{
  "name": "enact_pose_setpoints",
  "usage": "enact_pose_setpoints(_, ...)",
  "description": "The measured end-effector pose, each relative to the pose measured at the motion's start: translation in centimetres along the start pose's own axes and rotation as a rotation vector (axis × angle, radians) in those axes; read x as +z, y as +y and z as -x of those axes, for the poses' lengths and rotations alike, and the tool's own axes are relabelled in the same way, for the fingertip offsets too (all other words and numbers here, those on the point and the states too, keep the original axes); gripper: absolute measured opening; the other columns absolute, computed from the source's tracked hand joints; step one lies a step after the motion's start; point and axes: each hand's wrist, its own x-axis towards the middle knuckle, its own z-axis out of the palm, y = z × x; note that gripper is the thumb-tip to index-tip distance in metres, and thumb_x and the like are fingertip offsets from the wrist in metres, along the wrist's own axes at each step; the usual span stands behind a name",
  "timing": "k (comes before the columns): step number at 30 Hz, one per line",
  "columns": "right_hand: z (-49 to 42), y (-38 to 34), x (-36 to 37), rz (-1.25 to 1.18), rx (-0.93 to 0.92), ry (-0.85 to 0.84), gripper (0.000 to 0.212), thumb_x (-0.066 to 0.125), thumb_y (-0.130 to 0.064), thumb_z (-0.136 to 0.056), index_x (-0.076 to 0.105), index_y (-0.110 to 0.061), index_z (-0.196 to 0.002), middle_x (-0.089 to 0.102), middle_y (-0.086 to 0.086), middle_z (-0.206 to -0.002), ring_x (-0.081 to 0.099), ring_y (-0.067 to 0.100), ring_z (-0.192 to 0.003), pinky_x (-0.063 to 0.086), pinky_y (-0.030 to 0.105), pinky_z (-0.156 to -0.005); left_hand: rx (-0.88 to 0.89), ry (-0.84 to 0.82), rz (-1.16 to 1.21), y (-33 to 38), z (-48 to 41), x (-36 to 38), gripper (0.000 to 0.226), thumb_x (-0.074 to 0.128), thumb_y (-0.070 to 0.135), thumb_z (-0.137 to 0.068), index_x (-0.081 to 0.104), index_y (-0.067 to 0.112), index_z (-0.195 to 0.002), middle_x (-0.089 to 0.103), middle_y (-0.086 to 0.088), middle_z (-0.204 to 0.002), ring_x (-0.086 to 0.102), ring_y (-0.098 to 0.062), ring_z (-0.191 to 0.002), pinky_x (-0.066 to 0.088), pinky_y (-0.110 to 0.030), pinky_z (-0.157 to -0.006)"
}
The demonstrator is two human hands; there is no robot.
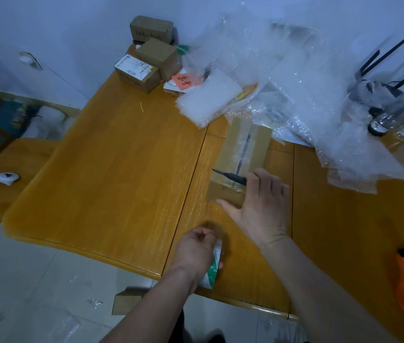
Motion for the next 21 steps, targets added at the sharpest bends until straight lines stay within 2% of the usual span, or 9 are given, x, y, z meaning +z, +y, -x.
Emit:
enact_pose_setpoints(3, -0.8, -0.7, -0.6, 0.017, 0.002, 0.042, 0.073, 0.060, -0.075, -0.079, 0.062, -0.007, -0.105, 0.063, 0.012, -0.110, 0.056, 0.031, -0.097, 0.043, 0.042, -0.079, -0.007, -0.005, 0.000, 0.1, 0.0, 0.1, 0.010, 0.060, 0.029, -0.101, 0.068, 0.022, -0.100, 0.076, -0.017, -0.100, 0.071, -0.027, -0.073, 0.056, -0.030, -0.057)
enact_pose_setpoints(6, -0.9, -0.8, 0.1, 0.027, -0.014, 0.064, 0.066, 0.068, -0.068, -0.079, 0.060, -0.007, -0.101, 0.064, 0.013, -0.105, 0.055, 0.031, -0.093, 0.044, 0.042, -0.076, -0.010, -0.001, -0.006, 0.2, 0.0, 0.1, 0.010, 0.060, 0.029, -0.102, 0.068, 0.022, -0.099, 0.076, -0.018, -0.101, 0.071, -0.027, -0.071, 0.056, -0.030, -0.056)
enact_pose_setpoints(11, 0.0, -0.4, 1.8, 0.044, -0.047, 0.034, 0.078, 0.084, -0.058, -0.066, 0.056, -0.005, -0.116, 0.060, 0.016, -0.116, 0.045, 0.031, -0.101, 0.043, 0.044, -0.080, 0.003, 0.006, -0.013, 0.0, -0.3, -0.1, 0.012, 0.060, 0.030, -0.102, 0.069, 0.022, -0.102, 0.076, -0.014, -0.096, 0.072, -0.024, -0.066, 0.061, -0.034, -0.063)
enact_pose_setpoints(15, 0.1, 0.0, 1.6, 0.010, -0.100, -0.003, 0.082, 0.086, -0.052, -0.065, 0.052, -0.006, -0.123, 0.058, 0.016, -0.125, 0.048, 0.031, -0.107, 0.043, 0.044, -0.085, 0.010, -0.001, -0.017, 0.0, -0.3, -0.3, 0.012, 0.059, 0.029, -0.102, 0.069, 0.023, -0.102, 0.076, -0.013, -0.096, 0.073, -0.023, -0.067, 0.065, -0.037, -0.069)
enact_pose_setpoints(19, -0.5, 1.7, 0.6, -0.076, -0.216, -0.033, 0.064, 0.074, -0.056, -0.078, 0.062, -0.007, -0.117, 0.061, 0.013, -0.124, 0.054, 0.032, -0.107, 0.044, 0.044, -0.088, -0.003, -0.014, -0.014, 0.2, -0.1, -0.4, 0.013, 0.058, 0.029, -0.102, 0.069, 0.021, -0.103, 0.075, -0.013, -0.094, 0.072, -0.024, -0.069, 0.063, -0.036, -0.067)
enact_pose_setpoints(21, -0.7, 2.7, 0.3, -0.116, -0.272, -0.032, 0.050, 0.066, -0.049, -0.087, 0.065, -0.008, -0.115, 0.063, 0.011, -0.121, 0.056, 0.032, -0.106, 0.046, 0.042, -0.087, 0.010, -0.012, -0.030, 0.3, -0.1, -0.4, 0.014, 0.058, 0.030, -0.103, 0.069, 0.021, -0.104, 0.075, -0.013, -0.094, 0.072, -0.023, -0.067, 0.063, -0.035, -0.066)
